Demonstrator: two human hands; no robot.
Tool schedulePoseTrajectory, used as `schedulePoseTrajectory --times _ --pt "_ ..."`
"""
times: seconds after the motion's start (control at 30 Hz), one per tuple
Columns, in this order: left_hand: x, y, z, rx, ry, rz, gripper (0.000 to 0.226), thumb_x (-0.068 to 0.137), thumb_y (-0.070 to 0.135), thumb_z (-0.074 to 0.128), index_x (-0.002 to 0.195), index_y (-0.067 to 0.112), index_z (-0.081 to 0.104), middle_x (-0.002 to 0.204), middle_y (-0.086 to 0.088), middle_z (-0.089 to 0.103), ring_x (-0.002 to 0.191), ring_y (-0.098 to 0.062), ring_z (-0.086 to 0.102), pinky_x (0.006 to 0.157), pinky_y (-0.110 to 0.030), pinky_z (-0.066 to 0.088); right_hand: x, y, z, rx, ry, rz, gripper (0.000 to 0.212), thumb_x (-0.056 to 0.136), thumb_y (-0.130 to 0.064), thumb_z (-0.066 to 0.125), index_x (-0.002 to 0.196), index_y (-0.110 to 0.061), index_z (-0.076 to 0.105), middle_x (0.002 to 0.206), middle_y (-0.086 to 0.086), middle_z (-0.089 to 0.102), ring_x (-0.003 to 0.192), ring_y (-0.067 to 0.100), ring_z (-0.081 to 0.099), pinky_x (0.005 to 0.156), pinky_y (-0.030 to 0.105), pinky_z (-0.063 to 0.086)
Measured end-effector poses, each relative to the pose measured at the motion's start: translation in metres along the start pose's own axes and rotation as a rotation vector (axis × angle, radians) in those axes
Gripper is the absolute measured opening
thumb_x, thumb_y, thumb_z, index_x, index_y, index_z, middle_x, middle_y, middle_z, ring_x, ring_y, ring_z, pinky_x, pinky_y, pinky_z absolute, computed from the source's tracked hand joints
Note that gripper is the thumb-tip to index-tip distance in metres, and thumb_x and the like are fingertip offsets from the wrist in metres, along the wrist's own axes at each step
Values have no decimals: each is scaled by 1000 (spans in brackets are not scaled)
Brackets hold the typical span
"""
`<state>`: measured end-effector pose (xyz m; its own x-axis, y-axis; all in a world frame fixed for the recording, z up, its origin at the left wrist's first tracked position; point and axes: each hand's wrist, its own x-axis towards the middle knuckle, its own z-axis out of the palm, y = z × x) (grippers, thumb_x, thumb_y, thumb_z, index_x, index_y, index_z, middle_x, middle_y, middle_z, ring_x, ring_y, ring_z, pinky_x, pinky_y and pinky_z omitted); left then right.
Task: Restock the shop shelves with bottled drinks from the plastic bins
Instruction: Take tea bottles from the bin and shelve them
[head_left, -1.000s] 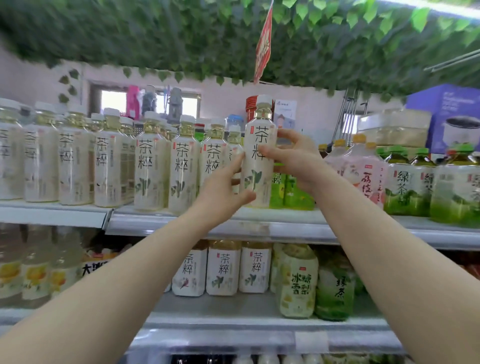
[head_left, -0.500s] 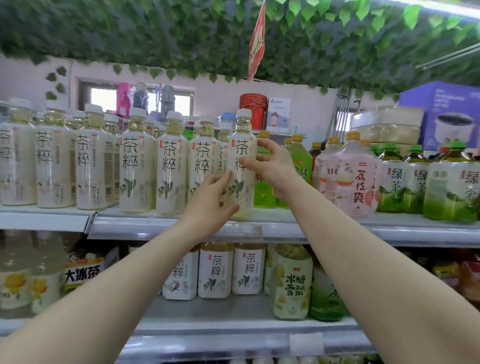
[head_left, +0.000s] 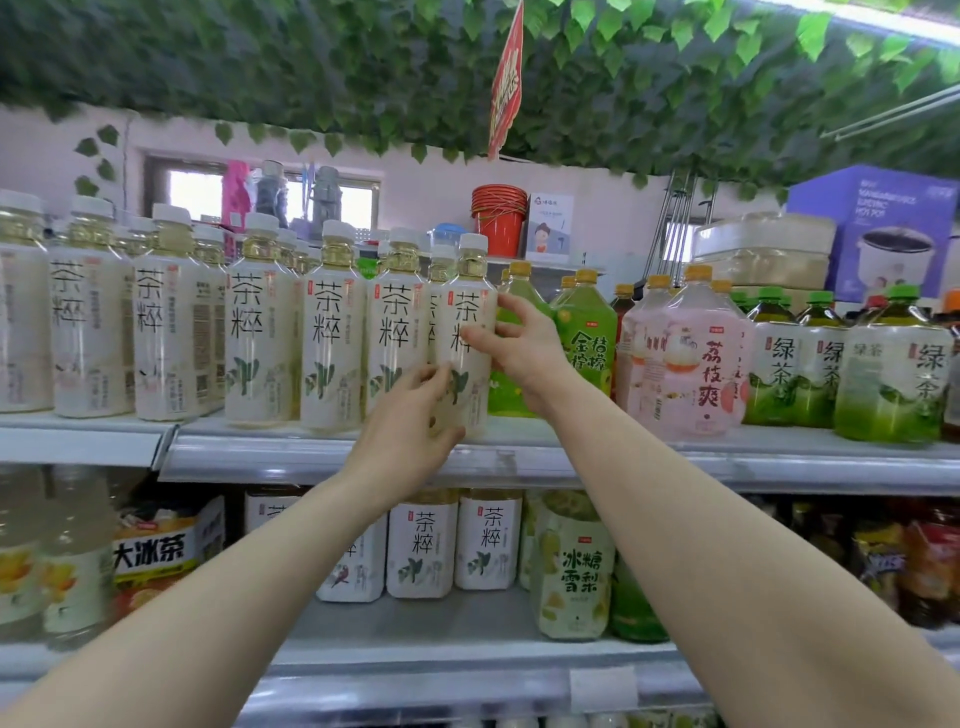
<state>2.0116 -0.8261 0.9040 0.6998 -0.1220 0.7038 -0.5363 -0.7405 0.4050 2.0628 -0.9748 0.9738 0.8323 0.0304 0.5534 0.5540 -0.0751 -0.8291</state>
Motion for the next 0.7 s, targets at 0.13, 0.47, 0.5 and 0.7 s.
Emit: schedulePoseTrajectory --times 0.13,0.47,0.5,0.7 --pt "-4 -2 6 -15 4 28 75 88 20 70 153 19 33 150 -2 37 132 -23 44 105 -44 46 -6 6 1 -81 -28 30 64 83 -9 80 139 -16 50 118 7 70 108 23 67 97 49 55" --pt "-10 -1 5 163 49 84 70 92 14 63 154 16 30 154 2 37 137 -18 38 109 -28 33 -15 26 2 -304 -45 55 71 77 -30 85 138 -19 51 116 1 69 104 18 66 94 46 57" --pt "-11 -1 6 178 48 92 70 93 14 62 154 16 29 154 2 36 137 -17 36 109 -29 33 -15 27 1 -306 -42 56 70 77 -31 85 138 -19 51 116 1 69 104 18 67 93 46 57" --pt "-11 -2 8 197 48 98 71 93 13 61 155 16 27 157 4 32 140 -17 34 111 -30 32 -14 28 0 -337 -60 41 59 81 -30 82 133 -19 56 117 1 69 104 18 67 92 45 58"
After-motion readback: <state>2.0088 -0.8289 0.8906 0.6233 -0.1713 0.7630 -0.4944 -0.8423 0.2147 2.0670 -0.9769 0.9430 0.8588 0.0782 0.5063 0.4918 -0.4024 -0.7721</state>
